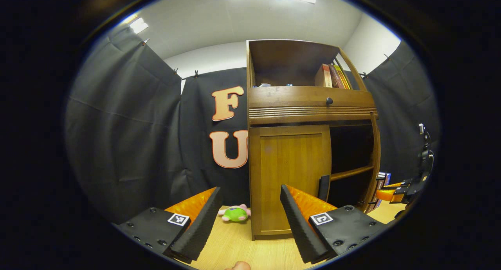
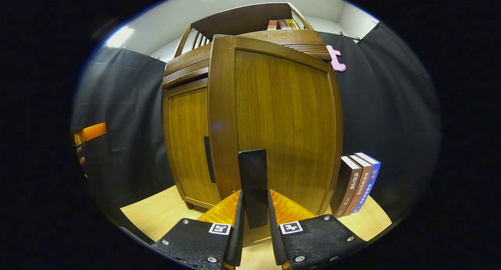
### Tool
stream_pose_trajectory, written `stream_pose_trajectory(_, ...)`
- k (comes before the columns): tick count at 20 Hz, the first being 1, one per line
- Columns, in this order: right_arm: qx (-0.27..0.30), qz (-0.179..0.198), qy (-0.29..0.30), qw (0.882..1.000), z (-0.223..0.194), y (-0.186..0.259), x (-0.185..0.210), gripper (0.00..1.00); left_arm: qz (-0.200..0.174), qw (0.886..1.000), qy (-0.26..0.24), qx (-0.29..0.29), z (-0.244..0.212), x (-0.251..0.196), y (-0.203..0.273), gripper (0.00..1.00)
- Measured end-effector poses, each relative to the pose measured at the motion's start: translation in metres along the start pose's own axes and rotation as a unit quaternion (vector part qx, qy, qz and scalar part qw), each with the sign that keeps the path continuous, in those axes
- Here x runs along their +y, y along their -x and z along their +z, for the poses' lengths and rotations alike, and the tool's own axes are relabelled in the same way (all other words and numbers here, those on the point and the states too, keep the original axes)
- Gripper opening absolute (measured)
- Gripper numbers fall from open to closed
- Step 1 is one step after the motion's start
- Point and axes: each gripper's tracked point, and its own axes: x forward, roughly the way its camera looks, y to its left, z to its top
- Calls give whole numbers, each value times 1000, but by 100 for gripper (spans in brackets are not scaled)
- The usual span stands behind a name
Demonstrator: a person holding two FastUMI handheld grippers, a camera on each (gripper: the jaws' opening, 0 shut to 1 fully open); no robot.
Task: Open the right door of the double-door shoe cabinet with the right hand, and open the left door with the left hand.
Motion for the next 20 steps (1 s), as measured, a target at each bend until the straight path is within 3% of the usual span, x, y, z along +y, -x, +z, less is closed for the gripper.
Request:
stream_pose_trajectory(6,0,-15,7,1000,0,27,-16,31,-11,1000,-2,-2,2,-13,1,95)
stream_pose_trajectory(7,-1,-19,10,1000,0,33,-19,38,-13,1000,-1,-2,2,-16,1,95)
stream_pose_trajectory(8,0,-24,13,1000,3,38,-22,28,-15,1000,0,-3,2,-19,0,95)
stream_pose_trajectory(9,-1,-30,17,999,2,42,-28,25,-18,1000,1,-3,2,-22,-1,95)
stream_pose_trajectory(10,0,-36,22,999,1,47,-34,34,-21,1000,3,-3,2,-25,-2,96)
stream_pose_trajectory(11,-1,-42,27,999,1,50,-38,22,-25,1000,4,-2,1,-29,-2,98)
stream_pose_trajectory(20,-6,-102,38,994,2,89,-92,11,-51,999,3,0,-2,-61,-9,95)
